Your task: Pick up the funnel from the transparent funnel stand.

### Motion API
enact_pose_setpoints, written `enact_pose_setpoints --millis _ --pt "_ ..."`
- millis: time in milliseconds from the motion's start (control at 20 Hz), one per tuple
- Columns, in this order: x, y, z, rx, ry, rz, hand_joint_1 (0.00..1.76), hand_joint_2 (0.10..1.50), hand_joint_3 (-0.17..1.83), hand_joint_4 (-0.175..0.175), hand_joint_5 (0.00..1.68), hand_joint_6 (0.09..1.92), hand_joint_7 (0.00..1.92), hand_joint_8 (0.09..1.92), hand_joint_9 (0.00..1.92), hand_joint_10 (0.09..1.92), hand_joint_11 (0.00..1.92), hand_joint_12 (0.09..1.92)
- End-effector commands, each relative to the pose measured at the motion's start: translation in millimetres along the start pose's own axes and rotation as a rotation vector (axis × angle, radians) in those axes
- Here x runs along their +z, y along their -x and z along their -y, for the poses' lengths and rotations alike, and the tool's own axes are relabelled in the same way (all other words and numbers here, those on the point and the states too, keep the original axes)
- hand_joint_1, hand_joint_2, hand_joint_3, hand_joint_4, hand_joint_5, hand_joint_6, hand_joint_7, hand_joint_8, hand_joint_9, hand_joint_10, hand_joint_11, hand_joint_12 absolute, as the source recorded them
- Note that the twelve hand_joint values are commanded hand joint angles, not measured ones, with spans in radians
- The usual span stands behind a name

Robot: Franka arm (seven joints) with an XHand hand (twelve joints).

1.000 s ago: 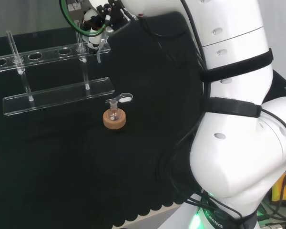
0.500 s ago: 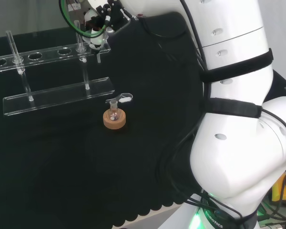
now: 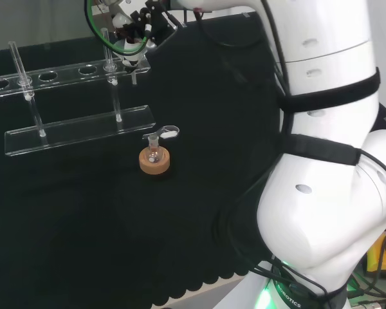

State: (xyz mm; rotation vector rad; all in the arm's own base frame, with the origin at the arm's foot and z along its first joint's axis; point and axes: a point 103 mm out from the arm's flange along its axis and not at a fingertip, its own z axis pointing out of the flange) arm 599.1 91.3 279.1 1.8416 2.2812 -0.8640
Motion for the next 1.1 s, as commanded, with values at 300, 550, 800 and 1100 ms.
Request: enact_pose_setpoints --millis 300,550,800,1100 --pt "-69 25 52 0.087 0.139 0.068 0.85 0.75 0.62 0.004 0.66 0.56 0.73 0.6 1.11 0.36 0.6 1.3" --pt "-85 28 85 0.12 0.118 0.092 0.85 0.75 0.63 0.002 0.64 0.56 0.72 0.6 1.11 0.36 0.6 1.29" --pt "-89 27 115 0.136 0.11 0.09 0.85 0.75 0.63 0.0 0.63 0.58 0.72 0.6 1.11 0.36 0.6 1.29" --pt "-81 23 147 0.154 0.083 0.076 0.85 0.75 0.64 -0.002 0.63 0.59 0.71 0.61 1.12 0.36 0.61 1.29"
